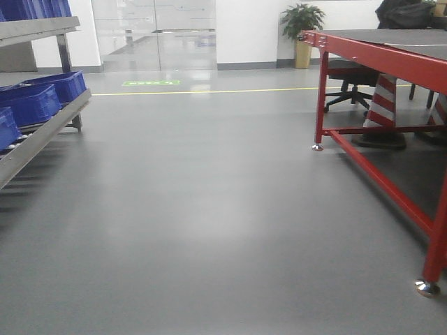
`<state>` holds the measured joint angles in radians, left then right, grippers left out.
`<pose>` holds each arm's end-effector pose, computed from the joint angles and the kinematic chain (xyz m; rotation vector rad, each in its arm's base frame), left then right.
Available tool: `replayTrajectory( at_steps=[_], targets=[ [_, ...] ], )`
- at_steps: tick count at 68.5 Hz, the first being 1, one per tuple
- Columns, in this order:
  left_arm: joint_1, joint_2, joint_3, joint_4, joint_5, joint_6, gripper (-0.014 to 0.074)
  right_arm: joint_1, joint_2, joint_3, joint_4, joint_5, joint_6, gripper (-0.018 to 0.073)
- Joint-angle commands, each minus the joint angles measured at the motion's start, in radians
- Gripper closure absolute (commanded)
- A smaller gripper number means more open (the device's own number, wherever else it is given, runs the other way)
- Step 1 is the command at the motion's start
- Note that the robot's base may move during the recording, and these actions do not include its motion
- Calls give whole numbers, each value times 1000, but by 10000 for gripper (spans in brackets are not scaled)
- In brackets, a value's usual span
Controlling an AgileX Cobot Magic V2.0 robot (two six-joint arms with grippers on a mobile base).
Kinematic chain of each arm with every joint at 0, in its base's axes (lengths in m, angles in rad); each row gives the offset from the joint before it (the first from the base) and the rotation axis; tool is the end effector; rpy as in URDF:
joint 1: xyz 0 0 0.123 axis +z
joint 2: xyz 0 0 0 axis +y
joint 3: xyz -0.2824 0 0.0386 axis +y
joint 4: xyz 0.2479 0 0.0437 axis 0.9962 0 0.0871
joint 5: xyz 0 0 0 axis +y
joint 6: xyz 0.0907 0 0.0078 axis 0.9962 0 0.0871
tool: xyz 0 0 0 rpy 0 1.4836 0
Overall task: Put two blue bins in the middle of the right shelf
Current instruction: 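Drive along the aisle holding the teal bin in both grippers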
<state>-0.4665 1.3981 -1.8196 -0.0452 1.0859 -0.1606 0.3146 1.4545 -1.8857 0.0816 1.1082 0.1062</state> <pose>0.2431 -0.1265 0.4994 0.3323 2.1512 -0.4172 0.2718 0.0954 0.5008 -0.2293 2.1654 0.3414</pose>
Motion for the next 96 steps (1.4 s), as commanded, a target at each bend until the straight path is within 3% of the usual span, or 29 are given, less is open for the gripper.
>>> replayTrajectory(
  at_steps=[1,81,96],
  targets=[
    [4,-15,-10,31,-13,18,708,-14,-9,-8,-33,-48,-2,713],
    [4,-15,-10,31,-17,18,708,-14,-9,-8,-33,-48,-2,713],
    [4,-15,-10,31,-72,18,708,-14,-9,-8,-33,-48,-2,713]
  ],
)
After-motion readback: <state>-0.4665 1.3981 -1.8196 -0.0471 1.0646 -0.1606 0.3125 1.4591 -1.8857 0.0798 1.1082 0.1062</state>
